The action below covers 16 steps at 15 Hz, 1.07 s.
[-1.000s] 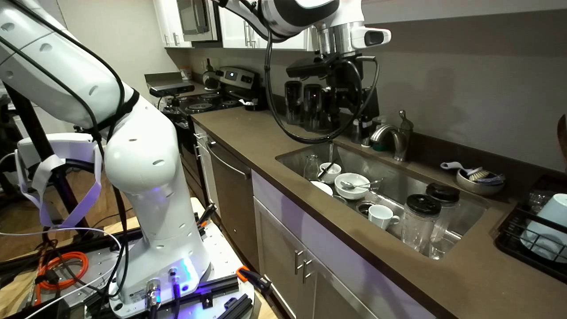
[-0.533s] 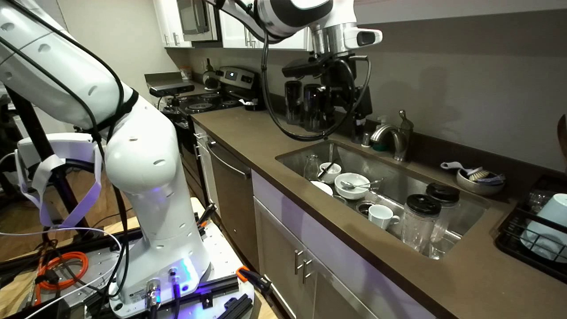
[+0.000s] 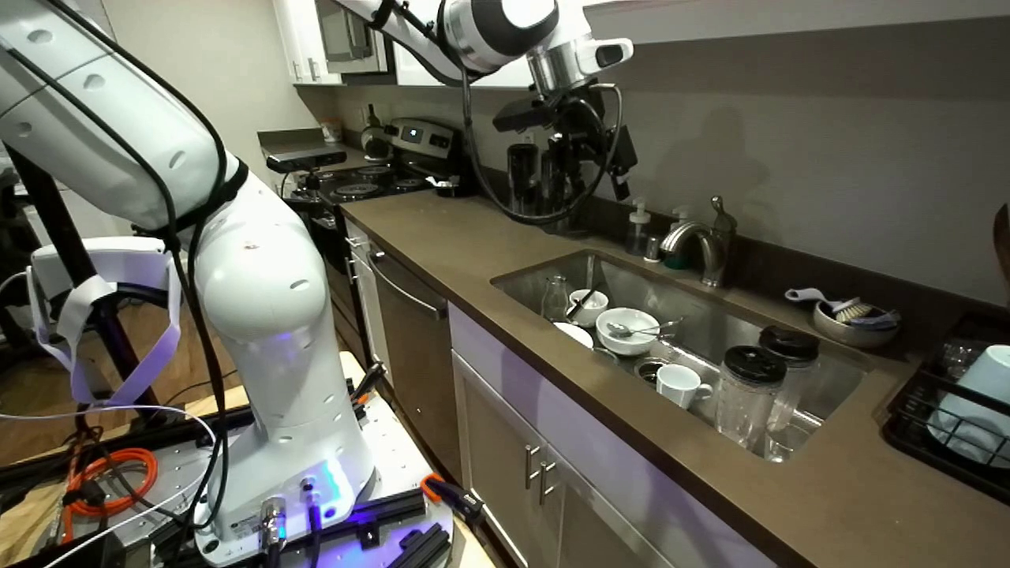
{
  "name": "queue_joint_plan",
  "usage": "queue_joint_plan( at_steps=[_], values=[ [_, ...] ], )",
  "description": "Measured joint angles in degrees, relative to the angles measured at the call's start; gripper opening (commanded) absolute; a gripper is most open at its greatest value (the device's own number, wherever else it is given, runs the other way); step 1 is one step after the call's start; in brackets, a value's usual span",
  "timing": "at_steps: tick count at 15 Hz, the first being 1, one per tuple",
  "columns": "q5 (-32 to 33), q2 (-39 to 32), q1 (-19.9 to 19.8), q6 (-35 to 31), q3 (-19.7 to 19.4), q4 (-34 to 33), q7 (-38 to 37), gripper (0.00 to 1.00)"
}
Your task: Open the faucet
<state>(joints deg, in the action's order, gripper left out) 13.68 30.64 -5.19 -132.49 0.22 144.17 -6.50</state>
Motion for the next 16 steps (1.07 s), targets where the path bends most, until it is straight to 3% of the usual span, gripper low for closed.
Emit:
queue_joint_plan(
  at_steps=[6,10,16],
  values=[
    [-3.52,-10.26,0.19,-16.56,-0.10,-7.15,-2.33,1.00],
    [-10.42,-19.79,2.13,-23.77,-0.92,-13.42,-1.30,1.00],
    [-14.23,-25.76,4.10,-25.22,-1.29,-18.06,1.53,1.00]
  ],
)
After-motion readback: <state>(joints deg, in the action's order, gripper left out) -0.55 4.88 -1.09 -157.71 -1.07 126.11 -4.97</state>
